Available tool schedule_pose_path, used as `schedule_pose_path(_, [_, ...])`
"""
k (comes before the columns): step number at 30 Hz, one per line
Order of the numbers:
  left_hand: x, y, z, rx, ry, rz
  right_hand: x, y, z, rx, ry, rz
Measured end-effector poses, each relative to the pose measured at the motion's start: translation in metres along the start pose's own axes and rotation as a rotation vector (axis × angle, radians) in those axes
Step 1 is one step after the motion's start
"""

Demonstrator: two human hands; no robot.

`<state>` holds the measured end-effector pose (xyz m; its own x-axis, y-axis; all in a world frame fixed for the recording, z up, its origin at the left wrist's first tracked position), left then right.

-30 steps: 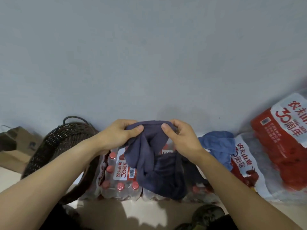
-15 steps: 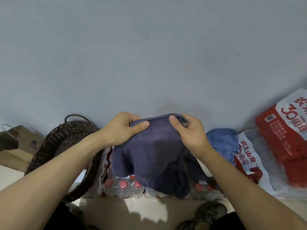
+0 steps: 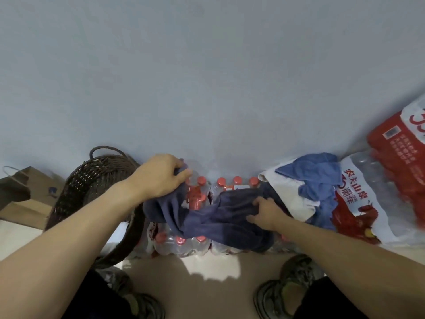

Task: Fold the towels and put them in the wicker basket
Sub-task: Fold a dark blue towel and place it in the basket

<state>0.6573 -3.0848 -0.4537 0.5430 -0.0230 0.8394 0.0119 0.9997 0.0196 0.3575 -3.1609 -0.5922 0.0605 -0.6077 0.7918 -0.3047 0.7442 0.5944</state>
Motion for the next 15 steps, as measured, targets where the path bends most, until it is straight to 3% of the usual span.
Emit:
schedule_pose_path(4, [-0.029,0.009,-0.006,-0.069,-0.108,-0.172,-0.046,0.012,0.001,-0.241,-0.155,0.018])
schedule_pose_path(7, [-0.031,0.011,-0.015,-0.048,-0.140,-0.255,-0.024,0.006,0.005,-0.333,-0.234,0.095])
schedule_pose_path(9, [-0.029,0.010,-0.020,-0.003,-0.098,-0.298,-0.003,-0.004,0.007,-0.379,-0.413,0.087])
schedule_pose_path(12, [-0.025,0.007,-0.021,0.056,-0.066,-0.339,0.022,-0.009,-0.003,-0.309,-0.696,0.022])
schedule_pose_path(15, [-0.022,0.006,-0.016,0.105,-0.094,-0.405,0.043,-0.007,-0.022,-0.114,-0.746,0.112])
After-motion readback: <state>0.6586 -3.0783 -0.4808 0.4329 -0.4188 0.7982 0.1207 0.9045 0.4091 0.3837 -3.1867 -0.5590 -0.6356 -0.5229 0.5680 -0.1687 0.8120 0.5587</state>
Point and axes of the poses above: each hand's wrist, its own y-axis away from the middle knuckle, its own x-axis out of the back of the hand, z = x × y, the point moved 1 cm from there along -y, towards the middle knuckle, and after that the axes turned 7 degrees about y, right-handed, at the moved point
